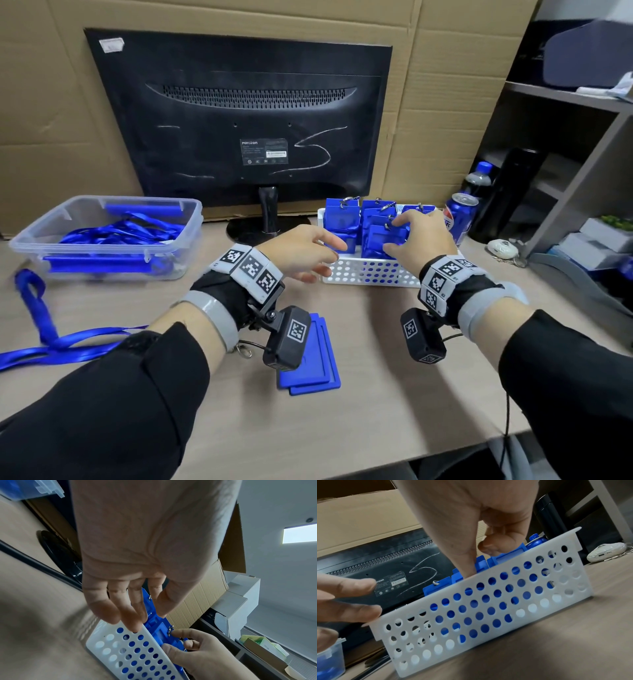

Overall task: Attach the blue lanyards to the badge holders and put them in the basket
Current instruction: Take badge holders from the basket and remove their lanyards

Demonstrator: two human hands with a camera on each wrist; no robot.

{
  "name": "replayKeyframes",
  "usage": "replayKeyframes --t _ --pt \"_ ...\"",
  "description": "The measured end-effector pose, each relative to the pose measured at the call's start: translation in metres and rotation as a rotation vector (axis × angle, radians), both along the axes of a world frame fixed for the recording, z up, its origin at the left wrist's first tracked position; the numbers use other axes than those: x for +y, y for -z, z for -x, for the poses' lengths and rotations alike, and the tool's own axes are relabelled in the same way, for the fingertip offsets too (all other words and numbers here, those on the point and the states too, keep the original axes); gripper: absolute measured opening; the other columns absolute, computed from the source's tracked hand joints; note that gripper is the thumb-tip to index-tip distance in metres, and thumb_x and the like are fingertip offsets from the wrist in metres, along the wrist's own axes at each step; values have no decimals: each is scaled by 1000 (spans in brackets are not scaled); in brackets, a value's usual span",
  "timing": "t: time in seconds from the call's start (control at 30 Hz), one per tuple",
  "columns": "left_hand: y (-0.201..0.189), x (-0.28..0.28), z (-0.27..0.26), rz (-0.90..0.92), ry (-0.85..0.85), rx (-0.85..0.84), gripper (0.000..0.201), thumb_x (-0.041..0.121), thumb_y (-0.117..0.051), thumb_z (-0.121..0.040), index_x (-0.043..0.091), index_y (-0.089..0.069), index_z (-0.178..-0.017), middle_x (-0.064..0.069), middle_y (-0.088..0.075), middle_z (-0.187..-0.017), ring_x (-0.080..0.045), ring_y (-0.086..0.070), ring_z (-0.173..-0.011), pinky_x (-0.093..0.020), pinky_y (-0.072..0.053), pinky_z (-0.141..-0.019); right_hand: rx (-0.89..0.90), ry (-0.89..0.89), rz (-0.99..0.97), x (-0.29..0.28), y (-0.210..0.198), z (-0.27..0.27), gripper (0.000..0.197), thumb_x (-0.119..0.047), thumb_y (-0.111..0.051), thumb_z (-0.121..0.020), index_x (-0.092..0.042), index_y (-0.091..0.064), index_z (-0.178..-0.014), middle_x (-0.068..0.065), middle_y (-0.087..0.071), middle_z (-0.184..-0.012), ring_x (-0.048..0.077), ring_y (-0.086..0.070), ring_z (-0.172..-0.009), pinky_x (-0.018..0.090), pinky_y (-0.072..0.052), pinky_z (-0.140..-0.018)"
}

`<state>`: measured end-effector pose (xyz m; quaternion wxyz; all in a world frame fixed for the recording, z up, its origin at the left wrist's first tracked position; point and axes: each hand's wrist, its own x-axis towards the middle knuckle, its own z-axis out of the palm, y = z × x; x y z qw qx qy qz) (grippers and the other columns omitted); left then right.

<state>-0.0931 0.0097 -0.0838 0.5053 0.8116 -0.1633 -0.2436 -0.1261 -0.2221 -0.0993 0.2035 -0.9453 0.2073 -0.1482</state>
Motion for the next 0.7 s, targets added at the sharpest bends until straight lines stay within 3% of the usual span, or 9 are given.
replayKeyframes --t 0.17,0.27,0.37,0.47,0.57,0.63,0.7 --pt "1 1 -1 2 6 8 29 4 -58 -99 21 -69 -119 -7 -69 -119 -17 -70 -82 -29 -54 -71 -6 -12 12 -3 3 -2 43 -42 -85 -85 -30 -62 -119 5 -45 -134 22 -55 -92 34 -44 -78" --pt "0 0 -1 -6 8 8 29 3 -58 -99 21 -69 -119 -6 -68 -115 -18 -70 -82 -29 -54 -69 -84 -64 5 -5 2 -5 28 -45 -85 -84 -32 -63 -96 1 -58 -124 17 -58 -97 32 -40 -74" --pt "-1 -1 2 -10 10 8 29 3 -57 -98 22 -70 -117 -4 -68 -111 -17 -69 -82 -28 -53 -68 -106 -118 7 -5 -2 -3 27 -39 -84 -86 -31 -58 -81 -5 -68 -105 15 -62 -96 30 -40 -71" --pt "-5 0 5 5 7 6 28 3 -57 -98 21 -69 -116 -4 -66 -108 -17 -69 -81 -28 -52 -65 -184 -127 -23 -3 -9 4 21 -35 -80 -90 -24 -63 -85 -9 -68 -93 8 -59 -82 20 -35 -61" --pt "-12 5 10 31 -17 4 27 4 -57 -98 22 -67 -116 -6 -63 -107 -18 -67 -83 -28 -51 -66 -352 -175 -132 3 -19 10 19 -34 -78 -92 -22 -64 -90 -12 -66 -92 12 -60 -85 23 -38 -67" --pt "-17 8 13 46 -64 -21 27 15 -63 -97 26 -64 -121 -2 -62 -122 -15 -67 -97 -31 -55 -74 -462 -212 -236 11 -29 14 18 -34 -78 -93 -27 -62 -89 -14 -67 -92 12 -62 -83 26 -44 -72" --pt "-24 14 18 44 -114 -88 41 37 -69 -95 30 -58 -134 4 -61 -131 -10 -63 -116 -32 -56 -86 -501 -264 -335 23 -40 18 18 -35 -79 -92 -29 -62 -89 -14 -69 -92 11 -63 -77 26 -51 -72"
